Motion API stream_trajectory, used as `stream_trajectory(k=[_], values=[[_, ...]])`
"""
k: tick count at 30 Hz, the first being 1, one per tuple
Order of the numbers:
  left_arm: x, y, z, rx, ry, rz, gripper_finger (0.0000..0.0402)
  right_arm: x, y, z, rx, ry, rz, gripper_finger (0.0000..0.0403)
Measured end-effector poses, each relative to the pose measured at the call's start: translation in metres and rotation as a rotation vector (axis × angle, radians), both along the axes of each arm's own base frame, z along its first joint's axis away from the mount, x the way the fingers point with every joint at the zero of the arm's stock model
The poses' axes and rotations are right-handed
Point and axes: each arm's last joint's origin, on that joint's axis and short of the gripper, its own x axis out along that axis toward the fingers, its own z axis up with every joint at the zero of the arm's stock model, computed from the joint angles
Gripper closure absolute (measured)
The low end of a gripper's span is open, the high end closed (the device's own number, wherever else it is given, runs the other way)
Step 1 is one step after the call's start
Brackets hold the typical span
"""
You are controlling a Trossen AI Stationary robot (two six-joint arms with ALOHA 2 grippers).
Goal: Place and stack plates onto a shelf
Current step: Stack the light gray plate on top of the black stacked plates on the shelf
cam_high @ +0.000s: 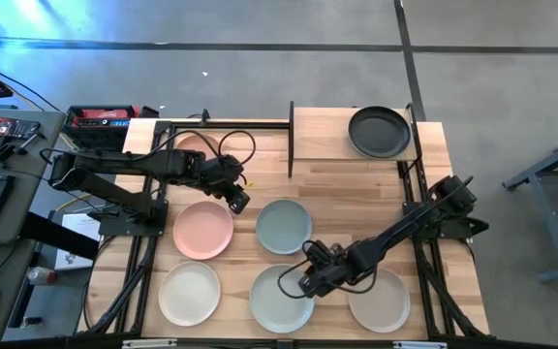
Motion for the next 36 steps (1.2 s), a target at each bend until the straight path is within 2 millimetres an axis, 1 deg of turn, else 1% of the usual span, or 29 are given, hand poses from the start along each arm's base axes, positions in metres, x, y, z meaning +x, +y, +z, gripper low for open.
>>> stream_trajectory(k=[4,8,16,22,24,26,31,36], values=[[0.0,0.0,0.0,-0.012,-0.004,0.022,0.0296,0.001,0.001,-0.001,0.002,-0.007,-0.001,0.0311],[0.0,0.0,0.0,-0.012,-0.004,0.022,0.0296,0.002,0.002,-0.009,-0.005,0.01,0.001,0.0311],[0.0,0.0,0.0,-0.012,-0.003,0.021,0.0296,0.009,0.007,-0.024,0.038,0.016,0.022,0.0311],[0.0,0.0,0.0,-0.011,-0.002,0.021,0.0296,0.009,0.008,-0.028,0.044,0.032,0.027,0.0312],[0.0,0.0,0.0,-0.01,-0.002,0.022,0.0296,0.009,0.007,-0.028,0.047,0.034,0.021,0.032],[0.0,0.0,0.0,-0.01,-0.001,0.021,0.0296,0.009,0.006,-0.028,0.048,0.043,0.01,0.0336],[0.0,0.0,0.0,-0.008,-0.001,0.021,0.0296,0.01,0.003,-0.028,0.077,0.055,-0.004,0.0394],[0.0,0.0,0.0,-0.008,-0.001,0.021,0.0296,0.012,-0.001,-0.028,0.132,0.075,-0.036,0.04]])
